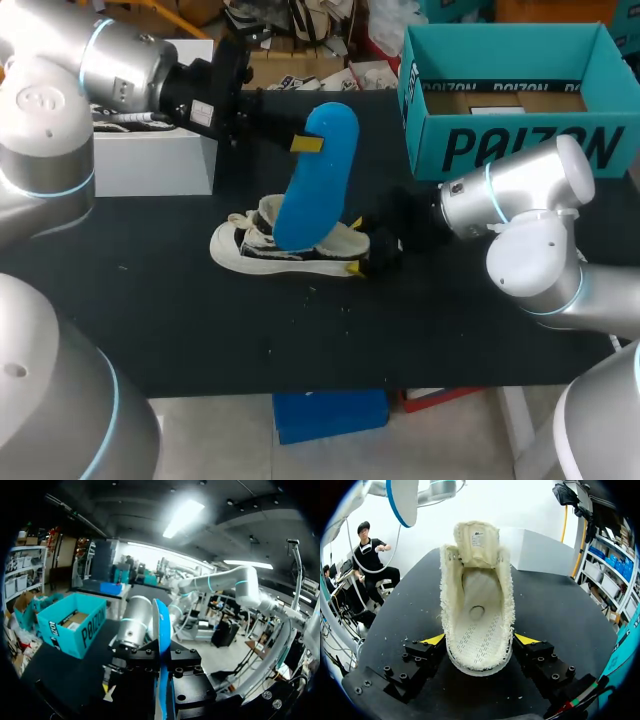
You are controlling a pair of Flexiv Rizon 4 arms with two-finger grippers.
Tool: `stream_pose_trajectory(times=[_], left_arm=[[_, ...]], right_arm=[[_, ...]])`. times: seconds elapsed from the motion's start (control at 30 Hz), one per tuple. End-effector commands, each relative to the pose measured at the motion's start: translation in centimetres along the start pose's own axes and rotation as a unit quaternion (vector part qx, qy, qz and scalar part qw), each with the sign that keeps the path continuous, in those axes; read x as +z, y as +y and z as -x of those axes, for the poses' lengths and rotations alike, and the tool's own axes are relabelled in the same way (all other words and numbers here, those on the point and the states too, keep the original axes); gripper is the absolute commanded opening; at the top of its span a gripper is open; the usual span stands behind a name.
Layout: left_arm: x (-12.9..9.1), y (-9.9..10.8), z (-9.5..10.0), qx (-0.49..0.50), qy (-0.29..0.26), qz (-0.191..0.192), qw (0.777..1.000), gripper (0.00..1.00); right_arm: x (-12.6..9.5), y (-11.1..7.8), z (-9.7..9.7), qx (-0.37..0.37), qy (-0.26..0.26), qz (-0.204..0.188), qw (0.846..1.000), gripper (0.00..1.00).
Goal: Take the shoe out of the shoebox, open the shoe tongue, remove and reinsert the insole, then place the shoe into the shoebox
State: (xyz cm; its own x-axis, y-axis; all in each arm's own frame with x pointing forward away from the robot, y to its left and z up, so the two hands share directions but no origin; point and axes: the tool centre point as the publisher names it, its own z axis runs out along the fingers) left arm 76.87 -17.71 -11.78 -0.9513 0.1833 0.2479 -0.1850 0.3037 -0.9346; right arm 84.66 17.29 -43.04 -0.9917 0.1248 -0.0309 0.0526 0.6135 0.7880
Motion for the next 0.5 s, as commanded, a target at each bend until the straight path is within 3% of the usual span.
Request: stream_pose_trajectory(times=[0.03, 0.23, 0.3, 0.5], left_arm=[[0.1, 0.0, 0.1, 0.0, 0.0, 0.001, 1.0, 0.0], [0.1, 0.0, 0.1, 0.0, 0.0, 0.001, 1.0, 0.0], [0.0, 0.0, -0.2, -0.041, -0.003, -0.028, 0.999, 0.0], [-1.2, -4.0, -1.1, -0.065, 0.003, -0.086, 0.994, 0.0]], right_arm=[[0.1, 0.0, 0.0, 0.001, -0.001, -0.001, 1.0, 0.0], [0.1, 0.0, 0.0, 0.001, -0.001, -0.001, 1.0, 0.0], [0.1, 0.0, 0.0, 0.001, -0.001, -0.001, 1.0, 0.0], [0.1, 0.0, 0.0, 0.001, -0.001, -0.001, 1.0, 0.0]])
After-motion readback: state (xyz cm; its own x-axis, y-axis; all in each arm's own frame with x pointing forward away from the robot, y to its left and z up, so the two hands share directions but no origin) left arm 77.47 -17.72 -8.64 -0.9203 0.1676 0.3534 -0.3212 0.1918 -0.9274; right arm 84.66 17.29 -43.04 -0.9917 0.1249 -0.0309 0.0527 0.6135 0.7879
